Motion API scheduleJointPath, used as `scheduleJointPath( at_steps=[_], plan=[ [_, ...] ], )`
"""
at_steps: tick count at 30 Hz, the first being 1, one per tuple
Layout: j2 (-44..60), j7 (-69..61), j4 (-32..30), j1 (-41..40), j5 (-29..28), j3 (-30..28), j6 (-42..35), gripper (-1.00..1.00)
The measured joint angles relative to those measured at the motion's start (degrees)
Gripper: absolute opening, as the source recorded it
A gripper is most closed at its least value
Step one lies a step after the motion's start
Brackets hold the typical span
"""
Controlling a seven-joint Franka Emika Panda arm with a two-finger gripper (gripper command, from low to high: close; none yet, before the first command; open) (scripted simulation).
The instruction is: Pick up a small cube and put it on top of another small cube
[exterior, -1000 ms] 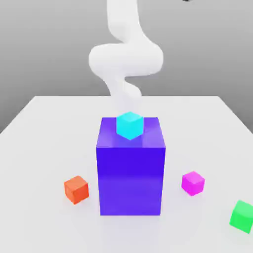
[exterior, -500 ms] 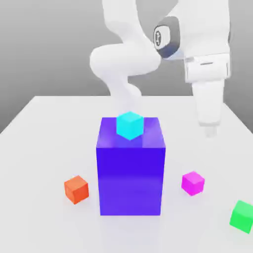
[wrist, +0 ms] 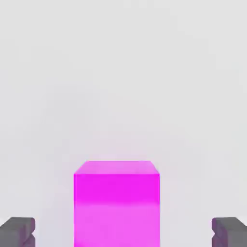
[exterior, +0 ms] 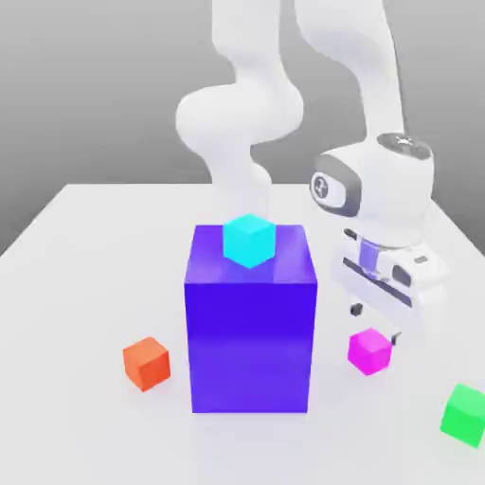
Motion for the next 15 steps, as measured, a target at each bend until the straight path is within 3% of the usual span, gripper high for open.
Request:
scheduleJointPath(
  at_steps=[2,3,10,15],
  plan=[
    [4.1,-0.2,0.7,-0.2,0.2,0.2,3.4,0.00],
    [5.7,-0.2,1.0,-0.3,0.2,0.3,4.7,-1.00],
    [5.9,-0.2,1.1,-0.3,0.2,0.3,4.7,-1.00],
    [-3.1,0.1,-0.6,0.0,-0.2,-0.1,-2.6,-1.00]
  ],
)
